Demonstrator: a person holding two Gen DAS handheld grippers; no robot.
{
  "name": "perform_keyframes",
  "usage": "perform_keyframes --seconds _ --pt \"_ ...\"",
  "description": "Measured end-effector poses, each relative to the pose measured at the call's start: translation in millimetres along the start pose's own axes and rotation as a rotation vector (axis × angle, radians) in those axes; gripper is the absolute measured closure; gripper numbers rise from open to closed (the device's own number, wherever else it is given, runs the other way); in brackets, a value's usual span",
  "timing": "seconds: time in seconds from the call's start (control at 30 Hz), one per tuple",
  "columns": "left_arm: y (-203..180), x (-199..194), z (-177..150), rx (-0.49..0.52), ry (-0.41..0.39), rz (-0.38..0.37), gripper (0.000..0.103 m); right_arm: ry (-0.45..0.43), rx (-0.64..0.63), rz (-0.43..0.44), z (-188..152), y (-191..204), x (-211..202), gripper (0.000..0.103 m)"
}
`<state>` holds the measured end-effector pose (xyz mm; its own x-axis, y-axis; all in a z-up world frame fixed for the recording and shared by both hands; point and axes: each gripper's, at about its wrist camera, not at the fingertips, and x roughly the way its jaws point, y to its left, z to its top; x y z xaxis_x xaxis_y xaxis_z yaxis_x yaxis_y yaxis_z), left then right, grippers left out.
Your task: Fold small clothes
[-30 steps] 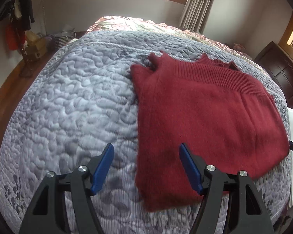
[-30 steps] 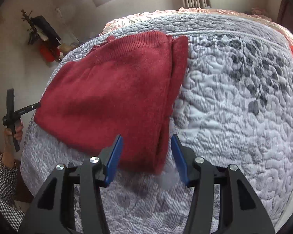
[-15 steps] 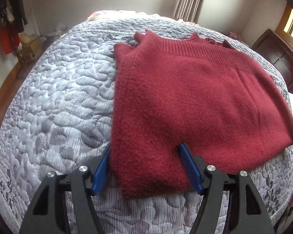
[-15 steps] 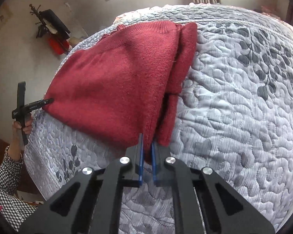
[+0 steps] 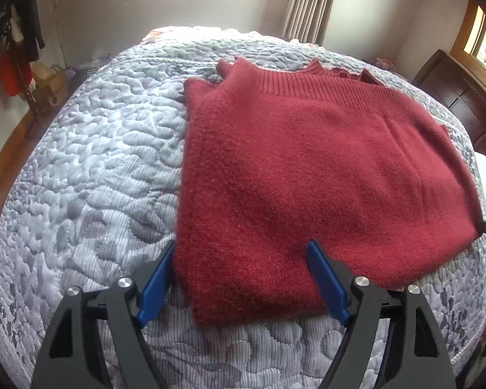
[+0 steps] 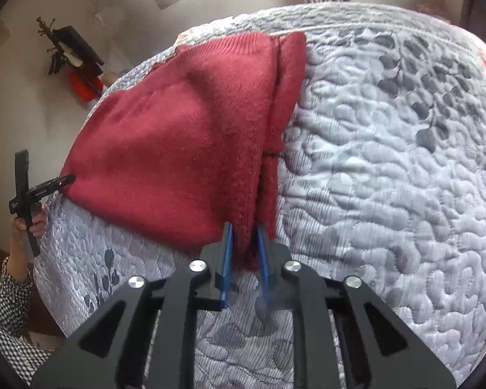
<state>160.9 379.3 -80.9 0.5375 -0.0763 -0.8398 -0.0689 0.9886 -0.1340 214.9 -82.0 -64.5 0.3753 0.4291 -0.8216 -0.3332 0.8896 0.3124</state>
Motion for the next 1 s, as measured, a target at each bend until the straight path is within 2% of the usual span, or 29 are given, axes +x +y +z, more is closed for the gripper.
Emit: perform_keyframes --seconds 0.03,0.07,0.13,0.2,0.3,0.4,0.47,0.53,0.57,0.63,0.77,0.9,1.0 --pt "-1 -5 0 -0.011 -0.019 -0.007 0.013 -0.025 0.010 -0.009 3 0 -7 0.060" --pt "-2 -12 0 -0.025 -0.048 -0.006 0.009 -0.052 0.024 -0.016 6 0 -14 0.055" --pt "-6 -25 2 -0.042 -0.102 0.009 0.004 -0.108 0.073 -0.041 15 -1 -28 0.023" --pt "-13 -38 8 -0.050 -0.150 0.008 0.004 -0.182 0.108 -0.086 25 1 -42 0.006" --pt "-23 -55 21 -0.068 -0.218 -0.031 0.004 -0.283 0.148 -0.117 41 2 -58 0.003" --pt "-35 -54 41 -0.089 -0.195 -0.014 0.004 -0.288 0.178 -0.149 60 4 -56 0.003" --pt "-44 -49 54 -0.083 -0.193 0.013 0.004 -0.254 0.165 -0.146 75 4 -45 0.003" --pt "-54 -36 65 -0.033 -0.161 0.048 0.004 -0.219 0.181 -0.090 88 2 -32 0.003" --pt "-60 -26 71 0.000 -0.141 0.086 0.004 -0.204 0.188 -0.080 93 3 -24 0.003" --pt "-66 -10 80 0.022 -0.130 0.114 0.004 -0.163 0.174 -0.076 106 1 -5 0.003" --pt "-63 18 91 -0.011 -0.066 0.074 0.004 -0.052 0.160 -0.018 122 -3 29 0.003" --pt "-56 35 93 -0.067 -0.017 0.060 0.004 -0.006 0.095 -0.029 135 0 45 0.003" --pt "-53 42 91 -0.074 -0.019 0.086 0.004 0.025 0.109 0.030 137 -6 54 0.006"
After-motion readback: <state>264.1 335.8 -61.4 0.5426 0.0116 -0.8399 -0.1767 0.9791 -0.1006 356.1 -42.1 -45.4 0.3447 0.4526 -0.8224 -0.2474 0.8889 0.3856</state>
